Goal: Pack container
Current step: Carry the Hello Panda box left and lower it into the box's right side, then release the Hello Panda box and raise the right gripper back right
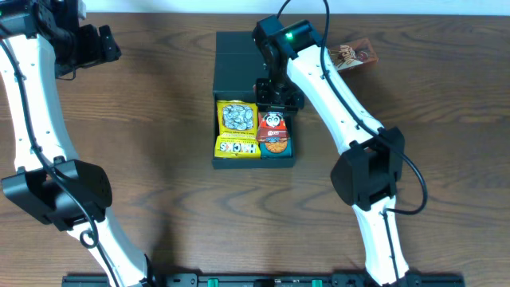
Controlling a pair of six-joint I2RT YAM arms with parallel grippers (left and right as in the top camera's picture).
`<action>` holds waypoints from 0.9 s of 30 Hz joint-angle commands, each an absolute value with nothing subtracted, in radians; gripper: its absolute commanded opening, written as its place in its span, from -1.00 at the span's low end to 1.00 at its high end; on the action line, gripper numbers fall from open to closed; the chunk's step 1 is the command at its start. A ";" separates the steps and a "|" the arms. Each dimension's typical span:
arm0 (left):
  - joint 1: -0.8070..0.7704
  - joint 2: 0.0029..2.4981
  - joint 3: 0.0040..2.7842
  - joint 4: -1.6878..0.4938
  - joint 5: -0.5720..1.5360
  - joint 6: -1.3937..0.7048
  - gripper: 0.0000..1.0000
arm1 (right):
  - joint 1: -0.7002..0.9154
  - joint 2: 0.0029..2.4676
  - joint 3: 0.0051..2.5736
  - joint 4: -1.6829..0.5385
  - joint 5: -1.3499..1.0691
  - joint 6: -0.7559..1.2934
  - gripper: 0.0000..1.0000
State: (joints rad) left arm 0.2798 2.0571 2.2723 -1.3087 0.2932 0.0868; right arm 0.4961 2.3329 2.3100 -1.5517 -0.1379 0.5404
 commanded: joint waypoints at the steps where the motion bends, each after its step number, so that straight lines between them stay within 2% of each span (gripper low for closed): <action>1: 0.281 2.057 2.273 -1.312 0.304 0.110 0.91 | 0.505 2.342 2.307 -1.560 -0.101 0.575 0.08; 2: 0.281 2.057 2.273 -1.312 0.304 0.110 0.91 | 0.505 2.342 2.307 -1.562 -0.101 0.575 0.36; 4: 0.281 2.057 2.273 -1.312 0.304 0.110 0.91 | 0.505 2.342 2.307 -1.563 -0.101 0.575 0.51; 5: 0.281 2.057 2.273 -1.312 0.304 0.110 0.90 | 0.505 2.342 2.307 -1.563 -0.102 0.569 0.57; 10: 0.281 2.057 2.273 -1.312 0.304 0.109 0.91 | 0.504 2.342 2.307 -1.564 -0.102 0.560 0.57; 11: 0.281 2.057 2.273 -1.312 0.305 0.109 0.91 | 0.504 2.342 2.307 -1.564 -0.102 0.560 0.53; 12: 0.281 2.057 2.273 -1.312 0.305 0.109 0.91 | 0.504 2.341 2.307 -1.564 -0.102 0.560 0.39; 13: 0.281 2.057 2.273 -1.313 0.305 0.109 0.91 | 0.503 2.341 2.307 -1.564 -0.108 0.559 0.00; 14: 0.281 2.057 2.273 -1.313 0.305 0.109 0.90 | 0.503 2.339 2.307 -1.563 -0.115 0.549 -0.49; 15: 0.281 2.057 2.273 -1.313 0.305 0.109 0.91 | 0.503 2.339 2.307 -1.563 -0.117 0.540 -0.85; 16: 0.281 2.057 2.273 -1.313 0.305 0.109 0.90 | 0.503 2.339 2.307 -1.564 -0.120 0.532 -0.97; 27: 0.281 2.057 2.273 -1.339 0.308 0.108 0.91 | 0.503 2.366 2.270 -1.528 -0.094 0.447 -0.98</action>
State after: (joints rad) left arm 0.2798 2.0571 2.2723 -1.3312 0.2932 0.0872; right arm 0.4961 2.3333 2.2944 -1.5299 -0.1112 0.4801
